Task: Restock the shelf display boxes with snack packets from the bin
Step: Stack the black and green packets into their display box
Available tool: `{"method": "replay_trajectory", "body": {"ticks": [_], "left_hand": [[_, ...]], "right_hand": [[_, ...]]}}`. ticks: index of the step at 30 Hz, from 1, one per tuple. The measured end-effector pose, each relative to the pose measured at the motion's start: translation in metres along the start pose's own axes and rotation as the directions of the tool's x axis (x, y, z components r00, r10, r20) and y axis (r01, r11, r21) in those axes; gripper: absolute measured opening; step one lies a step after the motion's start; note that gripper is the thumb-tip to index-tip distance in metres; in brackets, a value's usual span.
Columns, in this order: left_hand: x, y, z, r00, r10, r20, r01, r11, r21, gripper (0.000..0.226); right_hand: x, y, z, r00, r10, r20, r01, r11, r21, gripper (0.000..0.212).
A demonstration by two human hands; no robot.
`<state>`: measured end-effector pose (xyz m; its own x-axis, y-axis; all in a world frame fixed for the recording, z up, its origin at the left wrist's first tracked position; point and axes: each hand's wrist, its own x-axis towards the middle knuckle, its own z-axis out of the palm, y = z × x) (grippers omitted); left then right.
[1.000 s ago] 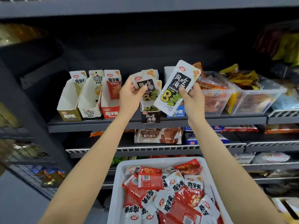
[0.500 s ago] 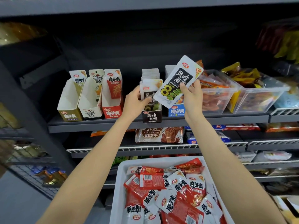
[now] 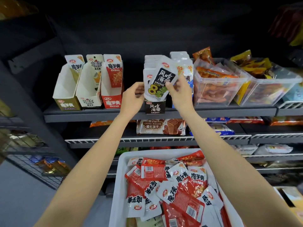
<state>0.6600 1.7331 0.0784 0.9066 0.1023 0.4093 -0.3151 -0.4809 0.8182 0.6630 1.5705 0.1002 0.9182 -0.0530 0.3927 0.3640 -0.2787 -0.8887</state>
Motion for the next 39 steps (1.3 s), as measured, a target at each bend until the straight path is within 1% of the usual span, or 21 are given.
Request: {"method": "replay_trajectory", "body": {"ticks": [1, 3, 5, 7, 8, 11, 13, 14, 15, 16, 18, 19, 21, 24, 27, 29, 32, 34, 36, 38, 39], "left_hand": [[0.000, 0.000, 0.000, 1.000, -0.014, 0.011, 0.014, 1.000, -0.010, 0.039], [-0.002, 0.002, 0.000, 0.999, -0.038, 0.036, 0.040, 0.998, -0.048, 0.045], [-0.004, 0.005, 0.000, 0.998, -0.045, 0.045, 0.049, 0.996, -0.076, 0.044], [-0.008, 0.007, 0.002, 0.999, -0.037, 0.039, 0.040, 0.997, -0.066, 0.041], [-0.009, 0.007, 0.003, 0.999, -0.030, 0.037, 0.032, 0.998, -0.055, 0.041], [-0.009, 0.004, 0.005, 1.000, 0.003, 0.020, -0.003, 1.000, -0.019, 0.046], [-0.009, 0.002, 0.006, 1.000, 0.021, -0.002, -0.021, 1.000, 0.012, 0.048], [-0.009, 0.002, 0.007, 1.000, 0.018, -0.016, -0.018, 1.000, 0.024, 0.050], [-0.008, 0.003, 0.008, 0.999, 0.013, -0.029, -0.012, 1.000, 0.028, 0.052], [-0.009, 0.004, 0.008, 0.999, 0.005, -0.042, -0.004, 1.000, 0.026, 0.055], [-0.008, 0.006, 0.008, 0.999, -0.008, -0.049, 0.009, 1.000, 0.013, 0.069], [-0.006, 0.006, 0.009, 0.999, -0.020, -0.037, 0.020, 1.000, 0.008, 0.078], [-0.002, 0.009, 0.009, 0.999, -0.052, 0.013, 0.052, 0.999, -0.007, 0.095], [0.011, 0.018, 0.008, 0.991, -0.098, 0.096, 0.104, 0.993, -0.059, 0.104], [0.024, 0.025, 0.003, 0.987, -0.093, 0.131, 0.110, 0.986, -0.123, 0.098], [0.029, 0.027, 0.000, 0.986, -0.060, 0.154, 0.079, 0.990, -0.118, 0.097], [0.030, 0.026, -0.001, 0.962, 0.057, 0.267, -0.026, 0.993, -0.119, 0.097], [0.034, 0.023, -0.002, 0.948, 0.099, 0.303, -0.071, 0.992, -0.102, 0.101], [0.037, 0.022, -0.004, 0.942, 0.122, 0.313, -0.114, 0.992, -0.043, 0.104], [0.038, 0.018, -0.006, 0.951, 0.105, 0.292, -0.130, 0.989, 0.068, 0.102], [0.038, 0.019, -0.007, 0.964, 0.074, 0.257, -0.112, 0.984, 0.137, 0.104]], "right_hand": [[0.001, 0.003, 0.000, 1.000, -0.030, 0.009, 0.030, 0.997, -0.071, 0.040], [0.003, 0.003, -0.002, 0.994, -0.106, 0.035, 0.110, 0.983, -0.146, 0.036], [0.006, 0.003, -0.001, 0.980, -0.169, 0.107, 0.191, 0.948, -0.255, 0.038], [0.007, 0.005, 0.003, 0.966, -0.154, 0.206, 0.227, 0.885, -0.407, 0.040], [0.008, 0.007, 0.006, 0.966, -0.131, 0.221, 0.220, 0.865, -0.450, 0.040], [0.008, 0.012, 0.013, 0.982, -0.095, 0.161, 0.167, 0.833, -0.528, 0.036], [0.006, 0.012, 0.014, 0.980, -0.165, 0.109, 0.197, 0.779, -0.596, 0.036], [0.004, 0.010, 0.013, 0.975, -0.210, 0.066, 0.209, 0.788, -0.580, 0.037], [0.003, 0.009, 0.013, 0.974, -0.225, 0.020, 0.203, 0.832, -0.515, 0.041], [0.003, 0.008, 0.013, 0.978, -0.207, -0.009, 0.184, 0.890, -0.418, 0.048], [0.003, 0.008, 0.016, 0.996, -0.090, 0.020, 0.092, 0.968, -0.234, 0.063], [0.003, 0.007, 0.018, 0.998, -0.036, 0.050, 0.045, 0.983, -0.180, 0.068], [0.004, 0.007, 0.020, 0.995, 0.016, 0.097, -0.002, 0.990, -0.139, 0.071], [0.009, 0.003, 0.020, 0.991, 0.028, 0.128, -0.010, 0.989, -0.146, 0.073], [0.024, 0.001, 0.020, 0.987, 0.006, 0.162, 0.029, 0.977, -0.210, 0.078], [0.034, -0.002, 0.022, 0.976, 0.013, 0.215, 0.045, 0.964, -0.260, 0.080], [0.042, -0.004, 0.025, 0.959, 0.087, 0.270, -0.008, 0.960, -0.279, 0.080], [0.042, -0.002, 0.025, 0.963, 0.051, 0.264, 0.028, 0.958, -0.286, 0.076], [0.038, -0.001, 0.022, 0.968, -0.008, 0.252, 0.090, 0.945, -0.315, 0.072], [0.032, -0.002, 0.018, 0.971, -0.052, 0.235, 0.129, 0.936, -0.326, 0.069], [0.028, -0.003, 0.015, 0.971, -0.079, 0.227, 0.151, 0.935, -0.322, 0.068]]}}
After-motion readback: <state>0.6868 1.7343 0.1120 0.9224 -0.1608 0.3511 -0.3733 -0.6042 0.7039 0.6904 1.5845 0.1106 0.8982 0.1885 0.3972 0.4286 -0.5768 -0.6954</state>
